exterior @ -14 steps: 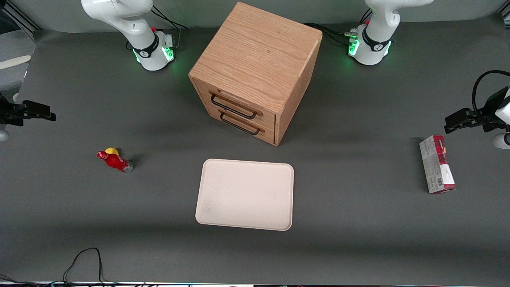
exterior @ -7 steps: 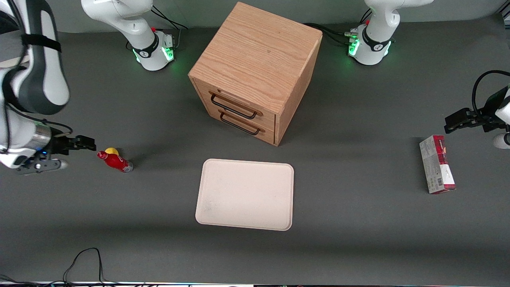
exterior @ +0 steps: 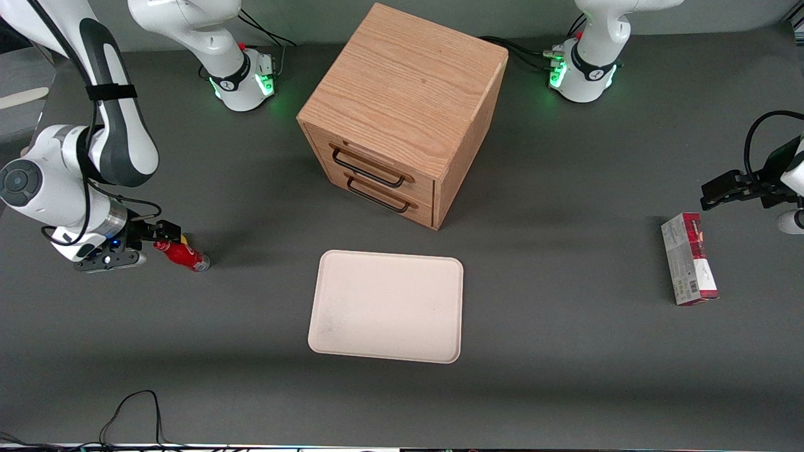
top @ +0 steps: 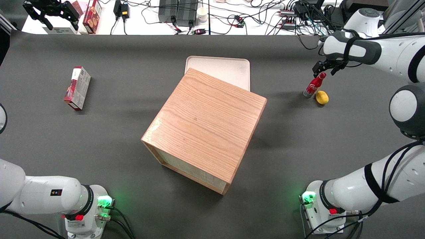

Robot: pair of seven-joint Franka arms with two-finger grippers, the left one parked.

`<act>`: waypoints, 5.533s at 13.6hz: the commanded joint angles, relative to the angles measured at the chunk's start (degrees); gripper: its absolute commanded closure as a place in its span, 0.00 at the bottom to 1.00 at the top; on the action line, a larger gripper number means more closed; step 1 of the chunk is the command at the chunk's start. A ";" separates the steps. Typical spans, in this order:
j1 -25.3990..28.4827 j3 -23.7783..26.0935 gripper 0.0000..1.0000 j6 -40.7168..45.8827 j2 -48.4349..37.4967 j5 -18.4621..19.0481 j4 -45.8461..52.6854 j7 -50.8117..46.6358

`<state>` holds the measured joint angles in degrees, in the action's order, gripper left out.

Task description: Place coke bottle on tray

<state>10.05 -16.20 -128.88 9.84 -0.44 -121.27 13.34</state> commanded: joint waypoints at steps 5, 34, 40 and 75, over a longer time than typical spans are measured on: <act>0.32 -0.15 0.04 -1.02 -1.32 -0.18 -1.25 -1.04; 1.29 1.61 1.00 61.91 13.79 -2.81 62.90 -13.15; 1.29 11.87 1.00 50.08 26.44 -7.03 69.94 -34.93; 2.53 14.00 0.00 34.50 12.89 -2.73 40.92 -25.96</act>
<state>14.82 -2.18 -91.84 38.16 -1.90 -59.76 -20.68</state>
